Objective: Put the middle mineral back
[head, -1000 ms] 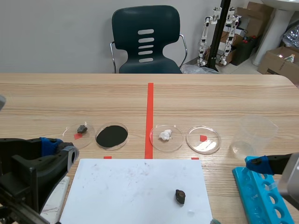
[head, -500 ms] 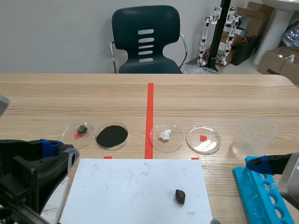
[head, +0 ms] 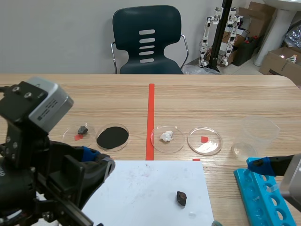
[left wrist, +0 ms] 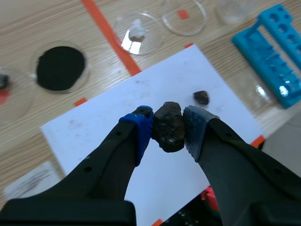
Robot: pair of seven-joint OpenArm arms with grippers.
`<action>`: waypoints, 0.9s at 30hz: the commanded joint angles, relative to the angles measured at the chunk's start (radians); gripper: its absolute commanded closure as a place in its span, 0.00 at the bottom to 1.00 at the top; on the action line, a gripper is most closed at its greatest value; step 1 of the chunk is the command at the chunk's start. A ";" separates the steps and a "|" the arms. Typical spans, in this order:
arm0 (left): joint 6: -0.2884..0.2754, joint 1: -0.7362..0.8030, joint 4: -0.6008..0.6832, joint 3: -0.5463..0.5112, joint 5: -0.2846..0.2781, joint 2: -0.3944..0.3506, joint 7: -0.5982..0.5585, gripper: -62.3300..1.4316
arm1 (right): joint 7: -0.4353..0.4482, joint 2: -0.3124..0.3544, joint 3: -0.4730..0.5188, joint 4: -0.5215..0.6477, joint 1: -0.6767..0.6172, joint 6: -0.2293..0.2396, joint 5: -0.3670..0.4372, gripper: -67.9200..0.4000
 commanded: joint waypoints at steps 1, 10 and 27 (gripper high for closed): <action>0.007 -0.039 -0.011 0.019 -0.032 0.005 0.016 0.78 | 0.014 0.000 0.002 0.020 0.006 -0.004 0.012 0.10; 0.285 -0.246 -0.216 0.169 -0.066 0.009 0.095 0.78 | 0.014 0.000 0.002 0.020 0.006 -0.004 0.012 0.10; 0.639 -0.671 -0.531 0.339 -0.050 0.170 0.543 0.78 | 0.014 0.000 0.002 0.020 0.006 -0.004 0.012 0.10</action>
